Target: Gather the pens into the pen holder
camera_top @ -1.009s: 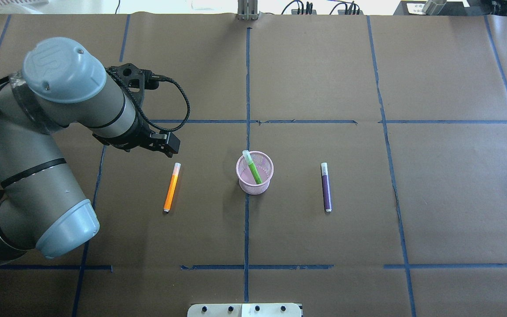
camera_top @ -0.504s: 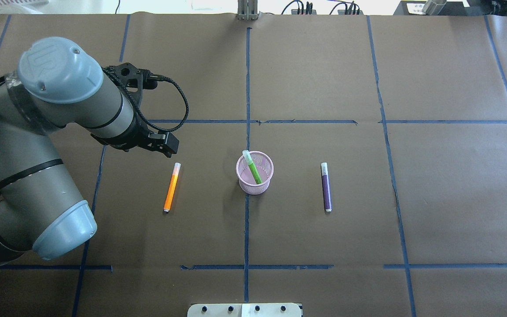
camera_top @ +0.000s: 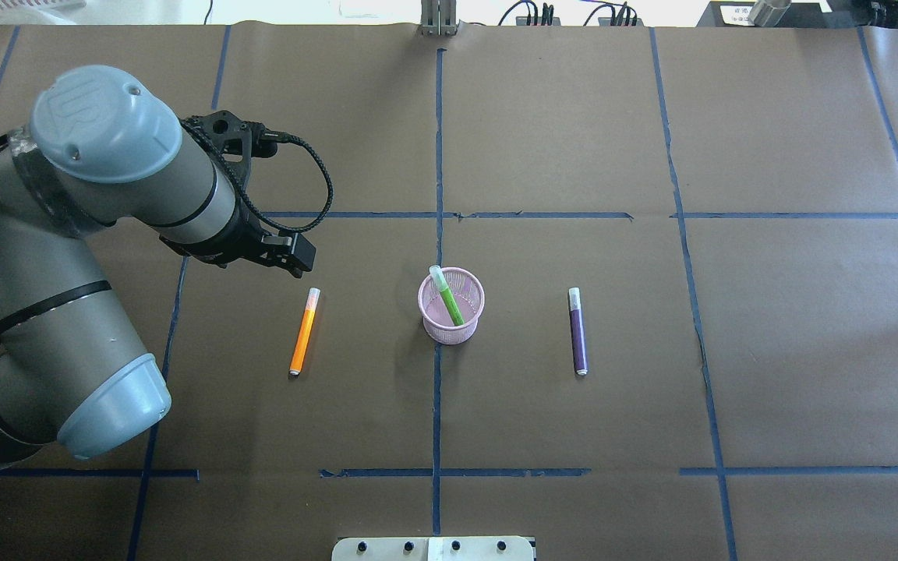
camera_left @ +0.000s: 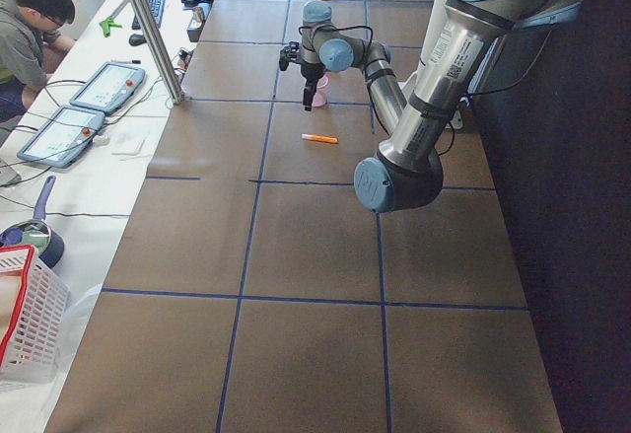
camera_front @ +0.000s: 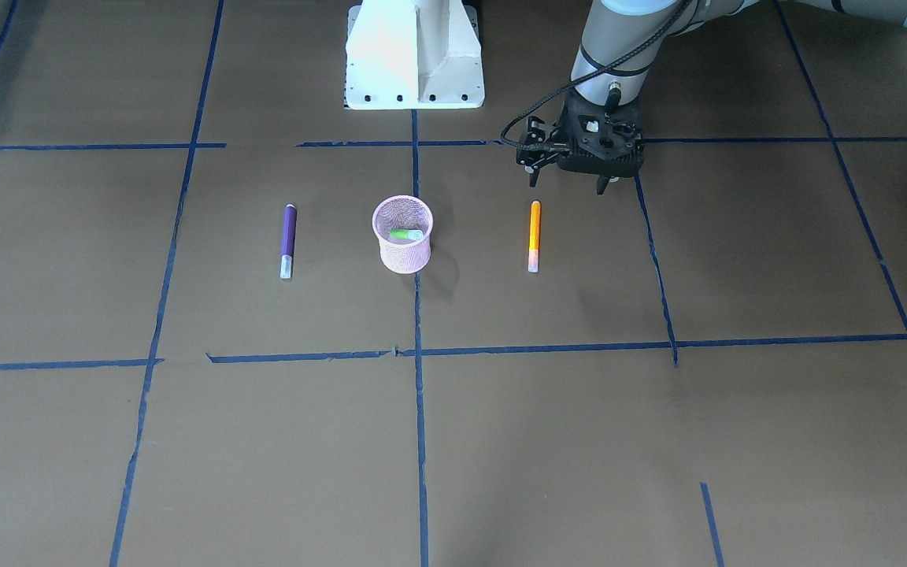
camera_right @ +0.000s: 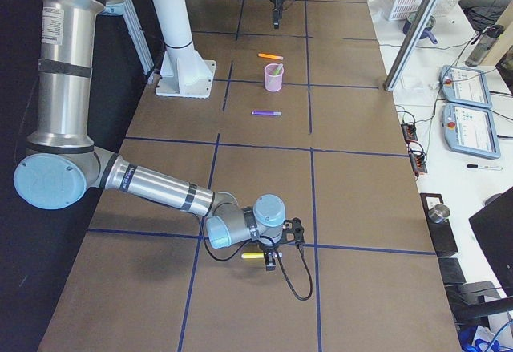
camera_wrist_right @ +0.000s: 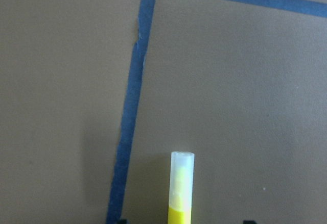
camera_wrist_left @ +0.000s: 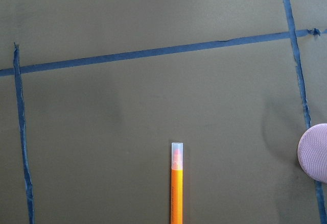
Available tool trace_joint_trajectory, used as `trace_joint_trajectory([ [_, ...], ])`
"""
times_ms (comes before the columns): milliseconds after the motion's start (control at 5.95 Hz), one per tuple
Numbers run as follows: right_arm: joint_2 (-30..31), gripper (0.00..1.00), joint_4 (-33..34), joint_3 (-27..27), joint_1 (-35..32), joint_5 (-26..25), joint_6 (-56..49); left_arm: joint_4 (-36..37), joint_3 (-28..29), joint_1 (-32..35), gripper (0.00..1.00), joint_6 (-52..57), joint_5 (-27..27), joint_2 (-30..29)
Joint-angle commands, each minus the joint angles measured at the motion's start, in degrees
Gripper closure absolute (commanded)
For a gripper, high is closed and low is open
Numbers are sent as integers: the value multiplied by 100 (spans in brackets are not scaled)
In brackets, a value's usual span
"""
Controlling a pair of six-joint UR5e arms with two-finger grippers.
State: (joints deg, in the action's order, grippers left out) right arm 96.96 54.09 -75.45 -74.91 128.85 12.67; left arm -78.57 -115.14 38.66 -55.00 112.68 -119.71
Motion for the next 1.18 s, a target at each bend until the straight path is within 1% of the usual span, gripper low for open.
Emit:
trace_joint_trajectory([
  [0,-46,29,-4,65,55,-1,-1,0,0,1,0,-2,-1,9],
  [168,-46,32,-4,65,99,-1,-27,0,9,1,0,6,-1,9],
  [336,-46,38,-4,65,117,-1,-54,0,9,1,0,7,-1,9],
  [673,-46,40,-4,74,143,-1,-115,0,35,1,0,15,-1,9],
  [841,-46,46,-4,109,161,-1,-115,-9,35,1,0,15,-1,9],
  [1009,-55,55,-4,118,213,-9,-133,-9,44,1,0,24,-1,9],
])
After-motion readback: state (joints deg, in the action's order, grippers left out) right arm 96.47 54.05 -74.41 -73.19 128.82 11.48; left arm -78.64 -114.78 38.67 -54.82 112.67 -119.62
